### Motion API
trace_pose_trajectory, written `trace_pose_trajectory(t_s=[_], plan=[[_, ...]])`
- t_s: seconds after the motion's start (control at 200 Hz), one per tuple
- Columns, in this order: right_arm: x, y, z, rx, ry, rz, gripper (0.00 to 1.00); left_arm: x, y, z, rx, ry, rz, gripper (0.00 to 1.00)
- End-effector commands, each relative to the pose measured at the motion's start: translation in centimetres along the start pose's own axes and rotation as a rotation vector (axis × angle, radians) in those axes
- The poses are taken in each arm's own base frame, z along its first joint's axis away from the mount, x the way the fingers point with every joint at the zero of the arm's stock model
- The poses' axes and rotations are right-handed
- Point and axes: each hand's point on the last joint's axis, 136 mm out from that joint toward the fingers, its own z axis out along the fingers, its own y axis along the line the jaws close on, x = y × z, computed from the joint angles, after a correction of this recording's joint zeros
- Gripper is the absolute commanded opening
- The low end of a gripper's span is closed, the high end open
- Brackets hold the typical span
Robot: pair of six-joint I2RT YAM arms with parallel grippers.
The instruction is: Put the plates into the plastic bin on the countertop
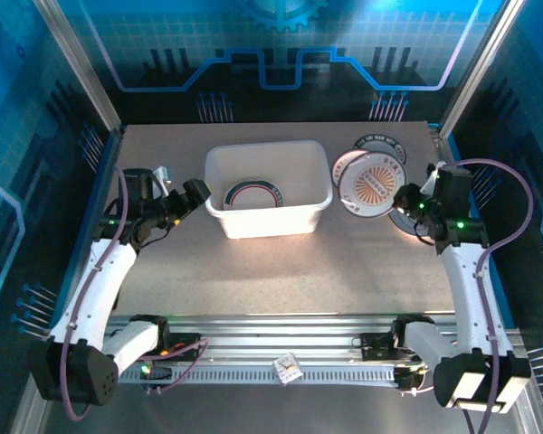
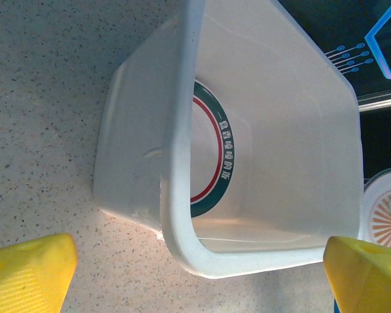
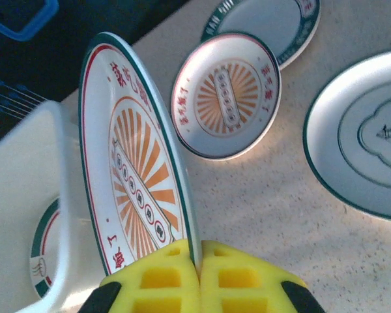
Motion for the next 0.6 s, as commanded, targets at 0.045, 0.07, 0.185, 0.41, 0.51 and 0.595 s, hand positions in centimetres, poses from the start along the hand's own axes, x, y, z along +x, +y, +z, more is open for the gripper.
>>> trace_pose_trajectory(t_s=[0.045, 0.07, 0.185, 0.41, 0.51, 0.595], plan=[[-2.6, 3.3, -1.9, -0.044, -0.073, -0.048, 0.02, 0.6, -0.3, 0.2, 0.027, 0.023, 0.031, 0.98], [-2.9, 3.9, -1.9, -0.055, -0.077, -0.055, 0.02, 0.6, -0.3, 0.2, 0.026, 0.023, 0.034, 0.98], [-4.2, 7.2, -2.0, -0.113, -0.094, -0.097, 0.02, 0.7, -0.2, 0.4, 0.026, 0.032, 0.035, 0.98], [-4.0, 15.4, 0.0, -0.269, -0.026, -0.202, 0.02, 0.5, -0.4, 0.5, 0.031, 0.036, 0.035, 0.98], [-2.7, 18.4, 1.5, -0.320, 0.025, -0.247, 0.02, 0.6, -0.3, 0.4, 0.024, 0.036, 0.039, 0.98], [-1.3, 20.5, 2.7, -0.356, 0.067, -0.275, 0.02, 0.6, -0.1, 0.4, 0.013, 0.036, 0.040, 0.98]])
